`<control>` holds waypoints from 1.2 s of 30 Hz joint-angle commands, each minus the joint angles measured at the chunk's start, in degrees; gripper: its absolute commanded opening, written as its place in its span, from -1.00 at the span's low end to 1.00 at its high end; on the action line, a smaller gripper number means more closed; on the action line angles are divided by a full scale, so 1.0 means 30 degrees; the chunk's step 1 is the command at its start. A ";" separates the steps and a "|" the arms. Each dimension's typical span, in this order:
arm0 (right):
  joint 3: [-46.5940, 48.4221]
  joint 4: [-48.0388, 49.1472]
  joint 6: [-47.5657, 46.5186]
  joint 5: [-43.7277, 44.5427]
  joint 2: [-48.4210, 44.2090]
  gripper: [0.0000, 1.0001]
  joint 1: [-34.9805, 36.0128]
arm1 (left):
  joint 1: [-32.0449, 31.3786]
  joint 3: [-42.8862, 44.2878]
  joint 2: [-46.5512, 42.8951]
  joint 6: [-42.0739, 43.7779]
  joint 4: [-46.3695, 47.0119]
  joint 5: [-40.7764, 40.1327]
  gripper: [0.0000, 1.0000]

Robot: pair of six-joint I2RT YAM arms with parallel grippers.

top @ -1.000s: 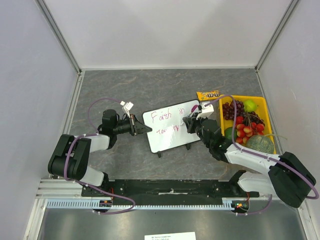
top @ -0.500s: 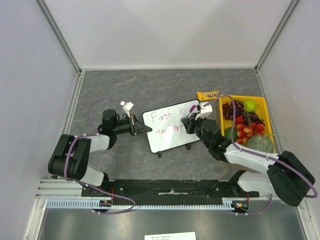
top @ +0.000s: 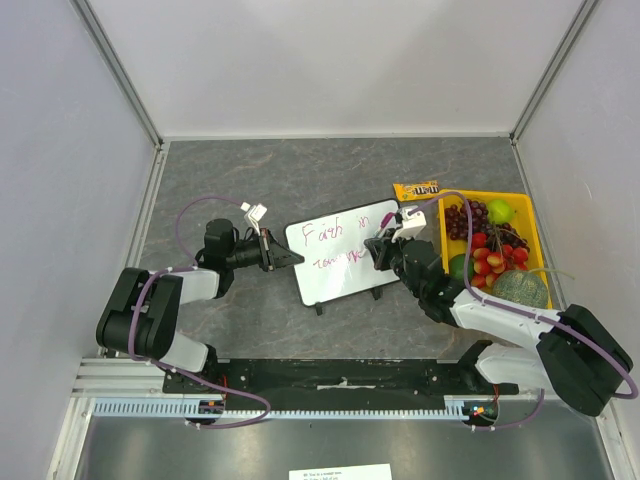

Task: Write a sentence on the whiteboard
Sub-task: Write on the whiteboard with the whiteboard.

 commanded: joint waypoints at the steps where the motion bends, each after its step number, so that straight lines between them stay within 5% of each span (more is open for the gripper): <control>1: -0.0019 -0.0948 -0.0033 0.1414 -0.0082 -1.00 -0.0040 | 0.0130 -0.0165 0.0490 0.1503 -0.0866 -0.1322 -0.96; 36: 0.0245 0.0136 0.0113 0.1825 -0.1812 -1.00 -0.0040 | 0.0130 -0.0136 0.0490 0.1503 -0.0866 -0.1263 -0.96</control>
